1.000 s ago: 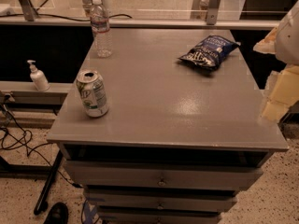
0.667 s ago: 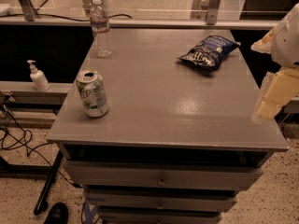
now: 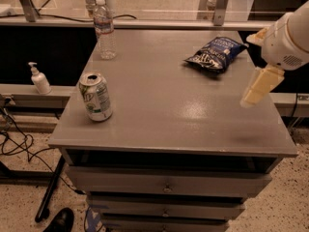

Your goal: Move blue chip bag near 7up can

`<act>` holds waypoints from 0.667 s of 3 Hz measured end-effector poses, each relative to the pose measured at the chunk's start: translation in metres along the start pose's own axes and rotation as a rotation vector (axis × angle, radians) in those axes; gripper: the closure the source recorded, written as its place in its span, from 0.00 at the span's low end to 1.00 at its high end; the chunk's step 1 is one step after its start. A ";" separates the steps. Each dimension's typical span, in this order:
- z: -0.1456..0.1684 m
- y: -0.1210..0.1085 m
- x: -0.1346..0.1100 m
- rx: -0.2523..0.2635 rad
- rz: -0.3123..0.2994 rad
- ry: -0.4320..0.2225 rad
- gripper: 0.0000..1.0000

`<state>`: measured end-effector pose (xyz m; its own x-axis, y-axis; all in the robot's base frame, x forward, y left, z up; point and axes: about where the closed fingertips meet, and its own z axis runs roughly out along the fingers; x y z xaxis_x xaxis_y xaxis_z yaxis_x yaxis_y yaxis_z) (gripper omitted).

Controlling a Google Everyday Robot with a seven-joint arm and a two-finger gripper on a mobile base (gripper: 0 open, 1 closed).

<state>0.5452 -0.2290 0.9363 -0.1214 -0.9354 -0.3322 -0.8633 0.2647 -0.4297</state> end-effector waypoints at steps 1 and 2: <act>0.033 -0.040 0.002 0.062 0.024 -0.051 0.00; 0.065 -0.073 0.006 0.094 0.102 -0.099 0.00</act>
Offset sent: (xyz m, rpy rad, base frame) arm 0.1479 -0.0189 -0.0420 0.2252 -0.1182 -0.1563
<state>0.6390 -0.2383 0.9111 -0.1529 -0.8761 -0.4572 -0.7990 0.3818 -0.4645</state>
